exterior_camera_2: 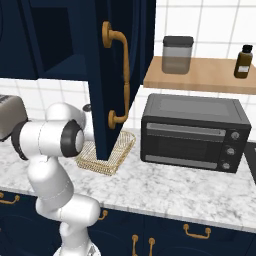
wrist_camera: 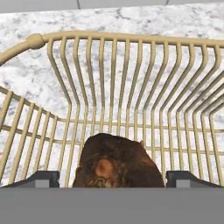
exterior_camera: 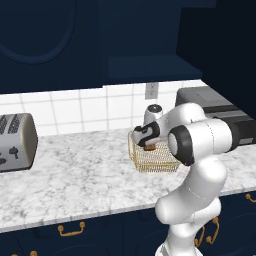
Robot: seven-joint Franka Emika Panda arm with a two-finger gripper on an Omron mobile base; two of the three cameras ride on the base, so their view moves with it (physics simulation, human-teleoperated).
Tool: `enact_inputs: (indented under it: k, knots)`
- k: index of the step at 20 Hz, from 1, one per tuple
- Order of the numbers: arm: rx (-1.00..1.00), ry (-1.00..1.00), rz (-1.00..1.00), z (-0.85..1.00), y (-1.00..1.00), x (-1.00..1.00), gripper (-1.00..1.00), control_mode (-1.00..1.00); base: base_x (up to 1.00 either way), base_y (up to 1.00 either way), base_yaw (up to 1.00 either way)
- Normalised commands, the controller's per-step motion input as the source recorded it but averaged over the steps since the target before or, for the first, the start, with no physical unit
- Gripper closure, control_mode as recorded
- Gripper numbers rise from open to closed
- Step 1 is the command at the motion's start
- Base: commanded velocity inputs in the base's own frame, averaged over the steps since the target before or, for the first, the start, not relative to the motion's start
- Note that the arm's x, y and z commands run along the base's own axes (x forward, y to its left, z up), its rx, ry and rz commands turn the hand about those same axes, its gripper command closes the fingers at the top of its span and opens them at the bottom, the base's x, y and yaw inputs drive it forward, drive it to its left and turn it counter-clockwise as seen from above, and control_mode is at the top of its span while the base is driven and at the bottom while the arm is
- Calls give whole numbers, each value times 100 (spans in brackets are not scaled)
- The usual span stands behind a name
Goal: Open the cabinet, pick up the bread from the cabinet and place it in the basket. Then move the basket to the dining counter.
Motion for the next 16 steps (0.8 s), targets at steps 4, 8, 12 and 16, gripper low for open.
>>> enact_inputs:
  k: [4,8,12,16]
  knots:
    - [0,0,0,0,-6,-58,-100,-100,0,0,0]
    - [0,-5,0,13,-19,-69,-100,-100,0,0,0]
    - [0,-3,0,31,-19,-100,-100,-100,0,0,0]
    - [0,0,-4,23,0,-99,-100,-100,0,0,0]
